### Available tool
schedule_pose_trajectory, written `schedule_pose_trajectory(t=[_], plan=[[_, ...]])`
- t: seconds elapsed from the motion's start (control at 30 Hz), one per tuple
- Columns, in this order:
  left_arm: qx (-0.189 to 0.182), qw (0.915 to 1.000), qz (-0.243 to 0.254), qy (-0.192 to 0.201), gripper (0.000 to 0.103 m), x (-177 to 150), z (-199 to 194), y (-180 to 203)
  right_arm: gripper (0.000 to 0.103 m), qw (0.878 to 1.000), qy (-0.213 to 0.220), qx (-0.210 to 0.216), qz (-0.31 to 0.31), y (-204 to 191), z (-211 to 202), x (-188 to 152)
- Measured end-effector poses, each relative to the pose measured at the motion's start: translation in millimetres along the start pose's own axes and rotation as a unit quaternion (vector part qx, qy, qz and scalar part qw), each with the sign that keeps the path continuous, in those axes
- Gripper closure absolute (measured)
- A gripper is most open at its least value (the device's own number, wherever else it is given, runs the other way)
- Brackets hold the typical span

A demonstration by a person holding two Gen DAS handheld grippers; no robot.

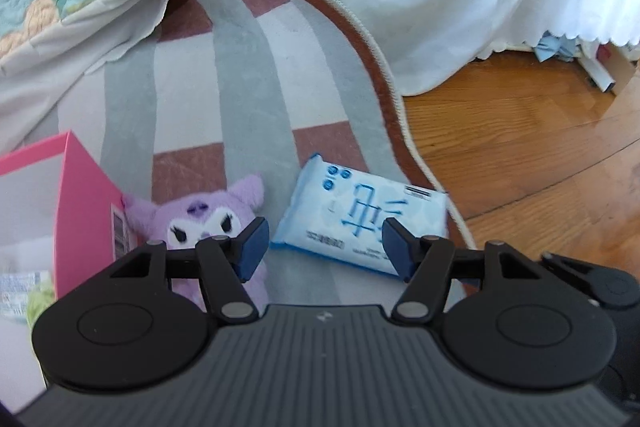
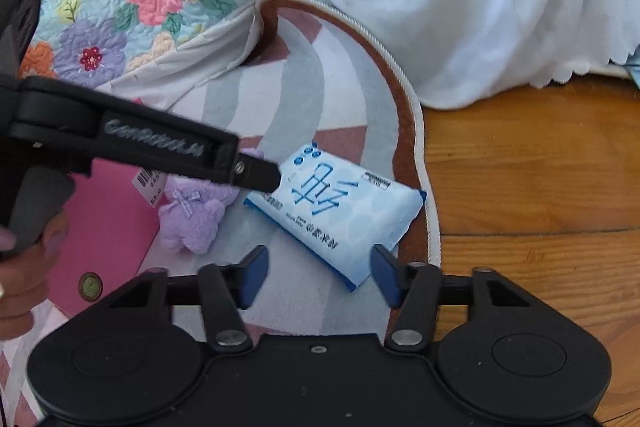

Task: Organize objects
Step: 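Move the open left gripper toward the blue-white wet-wipe pack, then close the left gripper on the wet-wipe pack edge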

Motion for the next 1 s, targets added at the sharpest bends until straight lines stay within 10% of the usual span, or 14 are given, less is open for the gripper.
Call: schedule_pose_trajectory(t=[0.67,0.8,1.0], plan=[[-0.005,0.9997,-0.017,-0.014,0.035,6,49,-4,0.050,0.999,-0.033,0.006,0.041,13,14,0],[-0.023,0.9986,-0.045,-0.018,0.031,5,55,-6,0.034,0.998,-0.035,0.006,0.044,12,17,3],[-0.052,0.9965,-0.064,-0.015,0.044,-6,54,-1,0.038,0.998,-0.026,0.014,0.059,16,23,12]])
Point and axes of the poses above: each gripper's, at about its wrist camera, not at the fingertips, and z roughly the way its jaws point, y to its right, x to its top, the point moved 5 cm from there along z, roughly the way its jaws point, and after that the axes turned 4 degrees about x, right-handed, at the moved point
